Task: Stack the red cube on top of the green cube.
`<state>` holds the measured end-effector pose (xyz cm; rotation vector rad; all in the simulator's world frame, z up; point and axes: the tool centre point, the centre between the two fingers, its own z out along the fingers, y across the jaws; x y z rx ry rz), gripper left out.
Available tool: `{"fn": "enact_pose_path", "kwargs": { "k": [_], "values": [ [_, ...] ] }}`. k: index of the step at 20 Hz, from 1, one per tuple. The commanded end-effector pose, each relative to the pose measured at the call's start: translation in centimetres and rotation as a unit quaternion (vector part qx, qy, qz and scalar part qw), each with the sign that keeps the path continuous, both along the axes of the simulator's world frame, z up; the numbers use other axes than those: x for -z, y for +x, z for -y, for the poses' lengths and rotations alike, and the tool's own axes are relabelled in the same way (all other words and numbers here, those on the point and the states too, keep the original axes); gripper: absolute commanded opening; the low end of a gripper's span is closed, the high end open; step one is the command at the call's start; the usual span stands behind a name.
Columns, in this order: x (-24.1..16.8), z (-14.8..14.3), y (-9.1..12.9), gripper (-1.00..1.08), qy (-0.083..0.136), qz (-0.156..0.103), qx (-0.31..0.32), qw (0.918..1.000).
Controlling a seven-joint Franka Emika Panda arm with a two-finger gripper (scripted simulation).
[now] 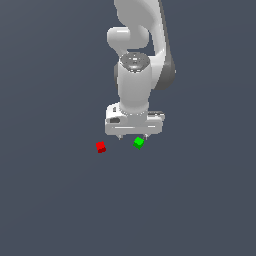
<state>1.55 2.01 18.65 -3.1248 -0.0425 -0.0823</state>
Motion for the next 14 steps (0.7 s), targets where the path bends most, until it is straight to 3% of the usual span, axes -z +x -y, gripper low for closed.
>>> {"fn": "enact_pose_path", "kwargs": {
  "k": [1, 14],
  "values": [
    [0.0, 0.0, 0.0, 1.0, 0.0, 0.0, 0.0, 1.0],
    [2.2, 2.8, -1.5, 1.0, -0.002, -0.005, -0.034, 0.9994]
  ]
}}
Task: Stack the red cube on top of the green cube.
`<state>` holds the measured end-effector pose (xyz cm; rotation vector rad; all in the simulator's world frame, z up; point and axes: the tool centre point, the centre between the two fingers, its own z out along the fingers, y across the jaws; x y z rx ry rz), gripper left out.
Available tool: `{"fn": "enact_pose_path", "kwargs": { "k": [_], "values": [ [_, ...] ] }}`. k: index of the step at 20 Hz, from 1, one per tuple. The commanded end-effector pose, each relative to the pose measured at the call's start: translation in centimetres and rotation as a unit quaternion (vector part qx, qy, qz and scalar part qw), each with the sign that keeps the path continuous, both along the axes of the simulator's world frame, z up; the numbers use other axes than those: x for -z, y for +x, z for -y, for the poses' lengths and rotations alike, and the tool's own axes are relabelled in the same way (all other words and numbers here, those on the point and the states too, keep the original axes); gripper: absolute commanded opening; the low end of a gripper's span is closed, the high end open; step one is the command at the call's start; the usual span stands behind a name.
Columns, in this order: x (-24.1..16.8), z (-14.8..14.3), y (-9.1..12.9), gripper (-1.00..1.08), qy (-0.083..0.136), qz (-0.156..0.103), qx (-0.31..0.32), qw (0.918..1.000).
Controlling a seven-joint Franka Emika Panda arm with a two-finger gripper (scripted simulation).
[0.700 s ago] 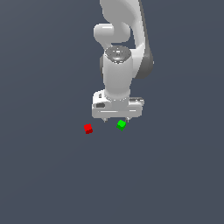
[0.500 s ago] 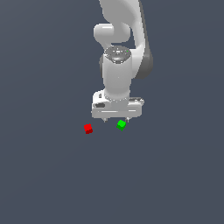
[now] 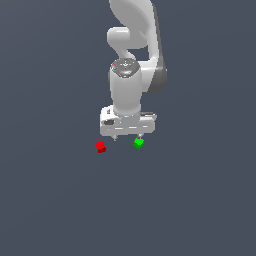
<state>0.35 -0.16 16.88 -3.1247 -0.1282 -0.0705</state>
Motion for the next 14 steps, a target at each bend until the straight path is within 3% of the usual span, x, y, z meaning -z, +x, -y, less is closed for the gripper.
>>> {"fn": "enact_pose_path", "kwargs": {
  "k": [1, 14],
  "values": [
    [0.8, 1.1, -0.5, 1.0, -0.001, -0.002, -0.012, 0.9999],
    [6.7, 9.1, -3.4, 1.0, -0.007, -0.014, -0.102, 0.9947]
  ]
}}
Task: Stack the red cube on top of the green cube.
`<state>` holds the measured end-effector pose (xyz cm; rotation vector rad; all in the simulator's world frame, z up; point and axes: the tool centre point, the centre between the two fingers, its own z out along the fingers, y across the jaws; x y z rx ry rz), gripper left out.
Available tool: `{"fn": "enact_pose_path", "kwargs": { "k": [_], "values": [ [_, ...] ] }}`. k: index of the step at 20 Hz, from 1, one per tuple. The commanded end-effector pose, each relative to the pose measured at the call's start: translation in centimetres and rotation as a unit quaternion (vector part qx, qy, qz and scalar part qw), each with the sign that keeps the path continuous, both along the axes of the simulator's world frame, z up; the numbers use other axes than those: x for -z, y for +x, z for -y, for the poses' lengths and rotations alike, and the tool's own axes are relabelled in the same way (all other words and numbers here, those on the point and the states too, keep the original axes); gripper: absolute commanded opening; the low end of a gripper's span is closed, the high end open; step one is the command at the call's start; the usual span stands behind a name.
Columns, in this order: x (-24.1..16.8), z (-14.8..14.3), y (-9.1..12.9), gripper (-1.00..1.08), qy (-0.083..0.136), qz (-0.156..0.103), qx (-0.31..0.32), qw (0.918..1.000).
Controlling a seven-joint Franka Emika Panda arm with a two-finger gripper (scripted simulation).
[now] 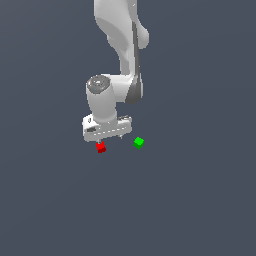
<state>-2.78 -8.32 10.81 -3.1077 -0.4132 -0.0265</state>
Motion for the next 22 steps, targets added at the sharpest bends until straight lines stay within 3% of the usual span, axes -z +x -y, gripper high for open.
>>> {"fn": "enact_pose_path", "kwargs": {
  "k": [1, 11, 22],
  "values": [
    [1.0, 1.5, -0.4, 1.0, -0.001, -0.002, -0.017, 0.9999],
    [3.6, 5.2, -0.9, 1.0, -0.004, -0.007, -0.056, 0.9984],
    [4.3, 5.6, -0.9, 1.0, -0.005, -0.008, -0.059, 0.9982]
  ]
}}
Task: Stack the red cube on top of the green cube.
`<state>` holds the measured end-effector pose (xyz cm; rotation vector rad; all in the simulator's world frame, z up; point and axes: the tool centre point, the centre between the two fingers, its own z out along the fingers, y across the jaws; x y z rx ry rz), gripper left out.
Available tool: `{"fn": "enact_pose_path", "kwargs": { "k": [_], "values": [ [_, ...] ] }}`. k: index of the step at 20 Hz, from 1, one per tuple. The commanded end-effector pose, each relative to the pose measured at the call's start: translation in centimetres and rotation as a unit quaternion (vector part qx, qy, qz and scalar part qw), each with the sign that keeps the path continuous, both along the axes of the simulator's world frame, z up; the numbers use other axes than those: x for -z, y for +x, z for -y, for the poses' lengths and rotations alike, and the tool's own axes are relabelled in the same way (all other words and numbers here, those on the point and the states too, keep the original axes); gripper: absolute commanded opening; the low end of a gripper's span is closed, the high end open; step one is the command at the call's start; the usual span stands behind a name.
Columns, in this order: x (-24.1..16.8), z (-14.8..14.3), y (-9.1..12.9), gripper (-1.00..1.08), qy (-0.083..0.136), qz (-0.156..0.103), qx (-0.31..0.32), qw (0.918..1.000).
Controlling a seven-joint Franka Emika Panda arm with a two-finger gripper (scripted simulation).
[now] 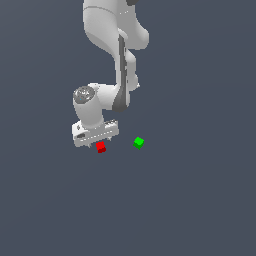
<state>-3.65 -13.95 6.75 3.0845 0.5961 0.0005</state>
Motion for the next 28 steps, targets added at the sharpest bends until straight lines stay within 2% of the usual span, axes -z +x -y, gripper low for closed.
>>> {"fn": "enact_pose_path", "kwargs": {
  "k": [1, 8, 14, 15, 28],
  "values": [
    [0.6, 0.0, 0.0, 1.0, 0.0, 0.0, 0.0, 1.0],
    [3.8, 0.0, -0.1, 1.0, 0.0, 0.0, -0.001, 1.0],
    [4.8, 0.0, 0.0, 1.0, 0.0, 0.0, -0.001, 1.0],
    [4.8, 0.0, 0.0, -1.0, 0.0, 0.0, -0.001, 1.0],
    [4.5, 0.0, 0.0, -1.0, 0.0, 0.0, -0.001, 1.0]
  ]
}}
